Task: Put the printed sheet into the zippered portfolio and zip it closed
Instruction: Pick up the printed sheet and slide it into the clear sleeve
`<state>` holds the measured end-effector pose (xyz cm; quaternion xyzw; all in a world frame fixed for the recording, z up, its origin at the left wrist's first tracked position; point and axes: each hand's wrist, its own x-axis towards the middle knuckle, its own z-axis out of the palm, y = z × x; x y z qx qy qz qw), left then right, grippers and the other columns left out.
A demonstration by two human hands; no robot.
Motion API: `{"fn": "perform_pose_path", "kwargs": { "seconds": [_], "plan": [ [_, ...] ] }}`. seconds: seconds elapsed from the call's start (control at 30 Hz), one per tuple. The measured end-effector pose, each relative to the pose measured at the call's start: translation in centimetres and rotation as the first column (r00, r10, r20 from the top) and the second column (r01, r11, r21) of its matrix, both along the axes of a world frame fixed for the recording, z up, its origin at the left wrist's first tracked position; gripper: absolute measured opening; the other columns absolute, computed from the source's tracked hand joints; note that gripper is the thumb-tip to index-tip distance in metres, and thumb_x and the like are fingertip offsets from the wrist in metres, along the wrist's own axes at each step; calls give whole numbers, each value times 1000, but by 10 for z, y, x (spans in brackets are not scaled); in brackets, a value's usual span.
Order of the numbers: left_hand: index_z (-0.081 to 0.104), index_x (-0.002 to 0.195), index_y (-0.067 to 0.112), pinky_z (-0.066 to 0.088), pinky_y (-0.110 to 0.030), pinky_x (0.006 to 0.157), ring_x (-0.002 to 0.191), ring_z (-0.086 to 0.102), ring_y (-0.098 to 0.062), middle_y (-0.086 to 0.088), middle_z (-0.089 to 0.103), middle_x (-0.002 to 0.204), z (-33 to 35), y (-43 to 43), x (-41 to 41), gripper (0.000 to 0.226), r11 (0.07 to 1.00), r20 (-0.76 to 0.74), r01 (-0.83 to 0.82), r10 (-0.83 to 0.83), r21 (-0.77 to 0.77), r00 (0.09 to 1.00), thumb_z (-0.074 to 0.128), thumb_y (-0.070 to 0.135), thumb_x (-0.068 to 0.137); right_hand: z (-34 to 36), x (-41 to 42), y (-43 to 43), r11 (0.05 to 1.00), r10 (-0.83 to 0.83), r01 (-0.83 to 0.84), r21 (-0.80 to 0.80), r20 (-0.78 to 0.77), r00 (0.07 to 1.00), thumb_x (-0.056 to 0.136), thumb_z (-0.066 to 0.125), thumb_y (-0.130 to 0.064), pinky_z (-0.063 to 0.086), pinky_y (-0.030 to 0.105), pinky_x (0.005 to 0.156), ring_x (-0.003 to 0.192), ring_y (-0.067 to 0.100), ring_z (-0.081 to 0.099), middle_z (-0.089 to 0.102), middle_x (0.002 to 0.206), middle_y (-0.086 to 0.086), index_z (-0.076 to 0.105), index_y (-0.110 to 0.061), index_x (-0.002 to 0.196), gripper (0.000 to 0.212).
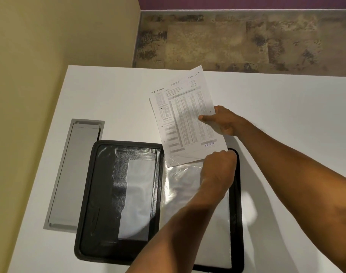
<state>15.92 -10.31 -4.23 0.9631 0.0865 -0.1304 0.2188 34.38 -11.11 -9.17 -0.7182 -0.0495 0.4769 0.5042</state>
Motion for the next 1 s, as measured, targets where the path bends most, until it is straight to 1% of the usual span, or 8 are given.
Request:
{"fn": "perform_pose_path", "kwargs": {
  "seconds": [0.13, 0.27, 0.43, 0.5, 0.57, 0.67, 0.83, 1.0],
  "plan": [
    [63, 66, 10, 32, -26, 45, 38, 60, -28, -7, 61, 50, 4, -6, 4, 37, 999, -38, -15, 17, 48, 999, 90, -7, 47, -2, -2, 2, 1000, -5, 5, -11, 5, 1000, 92, 77, -25, 51, 37, 101, 120, 26, 66, 72, 125, 3, 65, -11, 134, 47],
    [70, 73, 13, 39, -28, 52, 49, 66, -26, -6, 65, 61, 3, -12, 4, 25, 996, -58, 40, -35, 85, 998, 90, 1, 63, -2, -2, 3, 1000, -8, 8, -24, 11, 1000, 92, 77, -24, 48, 41, 108, 121, 27, 66, 72, 129, 5, 65, -10, 135, 46],
    [74, 91, 6, 49, -36, 59, 72, 61, -29, -14, 64, 86, 2, -16, -4, 34, 989, -3, 107, -108, 105, 994, 93, 8, 63, 2, -3, 4, 999, -5, 6, -36, 31, 1000, 92, 77, -24, 54, 34, 95, 117, 25, 68, 74, 120, 1, 68, -12, 130, 42],
    [75, 92, 4, 51, -40, 65, 82, 59, -29, -15, 63, 97, 2, -15, -7, 36, 980, 50, 132, -140, 146, 989, 94, 12, 63, 3, -4, 5, 998, -4, 7, -59, 51, 999, 91, 78, -26, 52, 40, 104, 117, 27, 67, 73, 124, 6, 67, -10, 131, 44],
    [76, 95, 5, 53, -43, 76, 90, 60, -29, -15, 64, 104, 1, -13, -8, 34, 972, 91, 147, -165, 182, 982, 93, 17, 68, 3, -6, 6, 997, -2, 7, -80, 64, 998, 91, 78, -28, 51, 41, 105, 117, 27, 66, 72, 125, 7, 67, -10, 130, 45],
    [75, 91, 7, 51, -41, 82, 91, 60, -27, -13, 66, 101, -2, -8, -6, 29, 962, 122, 177, -205, 206, 971, 91, 17, 69, 1, -8, 3, 994, -2, 10, -110, 77, 997, 91, 78, -30, 52, 35, 95, 114, 26, 65, 72, 119, 4, 68, -11, 125, 40],
    [78, 94, 13, 52, -43, 93, 93, 67, -25, -10, 74, 99, -10, 1, -2, 25, 950, 122, 223, -253, 220, 960, 90, 22, 74, -4, -11, -4, 994, -27, 31, -102, 39, 999, 92, 77, -31, 46, 48, 113, 124, 30, 63, 70, 130, 8, 65, -10, 135, 50],
    [78, 100, 13, 49, -45, 95, 93, 66, -26, -10, 75, 98, -22, 10, 1, 14, 950, 160, 228, -264, 215, 951, 81, 19, 87, -11, -22, -13, 991, -28, 38, -127, 79, 997, 91, 76, -42, 47, 43, 111, 121, 26, 64, 71, 128, 1, 67, -16, 133, 50]
  ]
}}
